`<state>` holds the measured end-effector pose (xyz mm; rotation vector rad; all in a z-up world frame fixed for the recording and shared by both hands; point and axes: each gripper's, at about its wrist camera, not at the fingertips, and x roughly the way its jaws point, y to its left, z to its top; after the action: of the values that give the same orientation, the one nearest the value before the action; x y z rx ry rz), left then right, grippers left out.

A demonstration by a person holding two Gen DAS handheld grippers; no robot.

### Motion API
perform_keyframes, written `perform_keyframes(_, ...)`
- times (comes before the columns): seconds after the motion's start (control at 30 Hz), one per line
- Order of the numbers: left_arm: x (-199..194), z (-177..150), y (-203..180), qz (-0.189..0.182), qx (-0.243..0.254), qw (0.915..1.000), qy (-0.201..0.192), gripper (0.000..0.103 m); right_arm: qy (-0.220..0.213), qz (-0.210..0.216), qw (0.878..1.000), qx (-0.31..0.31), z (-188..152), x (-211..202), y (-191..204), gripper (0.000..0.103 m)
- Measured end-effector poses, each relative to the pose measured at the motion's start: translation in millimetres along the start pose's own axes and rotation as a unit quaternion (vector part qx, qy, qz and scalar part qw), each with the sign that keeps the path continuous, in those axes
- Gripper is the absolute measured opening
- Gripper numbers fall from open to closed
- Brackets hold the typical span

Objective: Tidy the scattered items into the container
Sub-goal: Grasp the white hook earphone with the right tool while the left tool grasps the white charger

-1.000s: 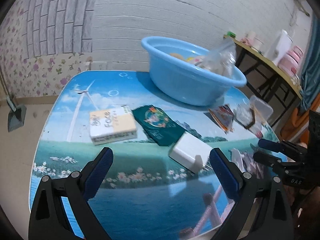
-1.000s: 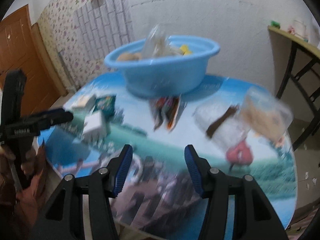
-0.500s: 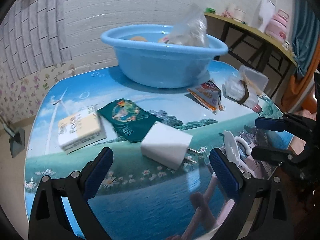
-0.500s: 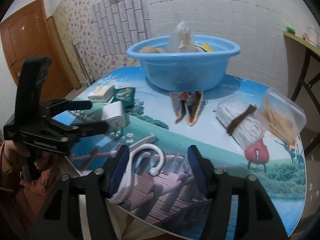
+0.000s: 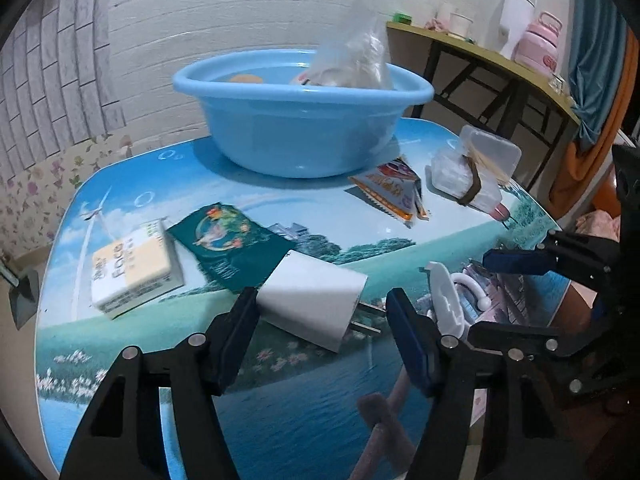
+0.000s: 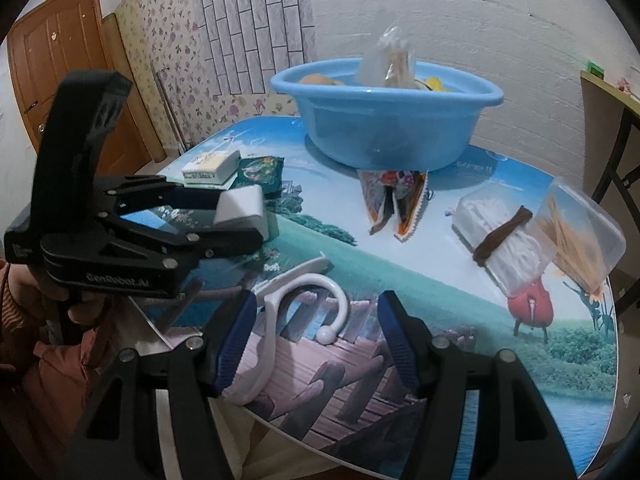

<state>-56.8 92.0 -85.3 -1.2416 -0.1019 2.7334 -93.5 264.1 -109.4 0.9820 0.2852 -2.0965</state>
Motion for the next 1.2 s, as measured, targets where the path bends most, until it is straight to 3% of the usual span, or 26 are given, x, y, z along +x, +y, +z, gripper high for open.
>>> perform_keyframes(0.3,-10.7,-10.5,15.7,0.029,-0.021,0.9993,0.002,0.065,0.012,0.003,1.000,0.001,-2.9,8.6,0.7,0.062)
perform_keyframes(0.43,-10.1,-13.2,19.9,0.037,-0.027,0.9989,0.005,0.068,0.007,-0.005,1.000,0.018,-2.5,6.8,-5.4,0.045)
perform_keyframes(0.53,-10.1,-13.6,20.1,0.039,-0.027,0.9989,0.006,0.074,0.004,-0.015,0.999,0.040,-3.1,5.7,-14.4,0.045)
perform_keyframes(0.97,-6.4,-20.9,14.5,0.040,-0.006,0.9991,0.013,0.076,0.000,-0.057,0.995,0.076,-2.0,5.0,-37.4,0.045)
perform_keyframes(1.0,-8.0,-21.0,12.6,0.036,0.000,0.9993,0.009,0.075,0.000,-0.058,0.996,0.075,-1.9,5.2,-37.2,0.045)
perform_keyframes(1.07,-13.9,-21.5,7.6,0.032,0.013,0.9994,-0.004,0.063,0.001,-0.057,0.996,0.074,-2.1,5.4,-37.0,0.045)
perform_keyframes(1.2,-14.6,-22.3,2.6,0.025,0.026,0.9993,-0.001,0.061,0.003,-0.054,0.997,0.061,-1.9,7.2,-32.7,0.046)
